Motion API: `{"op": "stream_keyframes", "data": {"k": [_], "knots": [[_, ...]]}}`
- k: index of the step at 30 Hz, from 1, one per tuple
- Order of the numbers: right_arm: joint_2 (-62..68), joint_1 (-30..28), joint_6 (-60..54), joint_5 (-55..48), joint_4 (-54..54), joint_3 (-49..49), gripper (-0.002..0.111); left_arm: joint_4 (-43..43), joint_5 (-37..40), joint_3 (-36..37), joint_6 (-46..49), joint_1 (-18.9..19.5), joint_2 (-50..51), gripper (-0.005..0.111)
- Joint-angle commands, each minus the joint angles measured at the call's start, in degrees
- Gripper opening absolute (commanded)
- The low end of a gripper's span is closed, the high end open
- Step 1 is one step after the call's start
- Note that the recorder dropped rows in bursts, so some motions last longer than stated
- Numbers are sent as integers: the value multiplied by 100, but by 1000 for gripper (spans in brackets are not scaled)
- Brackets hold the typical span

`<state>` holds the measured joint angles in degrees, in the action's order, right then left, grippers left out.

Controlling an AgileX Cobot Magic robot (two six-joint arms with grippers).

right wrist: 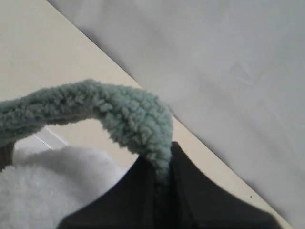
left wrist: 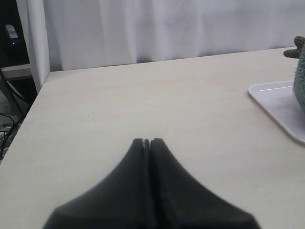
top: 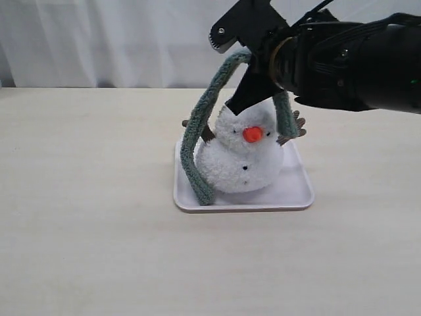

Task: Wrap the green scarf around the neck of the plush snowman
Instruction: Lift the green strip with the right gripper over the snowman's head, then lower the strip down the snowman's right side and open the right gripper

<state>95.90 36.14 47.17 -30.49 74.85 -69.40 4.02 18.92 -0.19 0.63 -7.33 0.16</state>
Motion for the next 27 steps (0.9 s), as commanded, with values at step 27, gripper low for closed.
{"op": "stream_keyframes", "data": {"k": [27], "knots": [[705,-1192,-2104,-475,-3353,-568,4,-12,-44,19,3,9,-16,0]]}}
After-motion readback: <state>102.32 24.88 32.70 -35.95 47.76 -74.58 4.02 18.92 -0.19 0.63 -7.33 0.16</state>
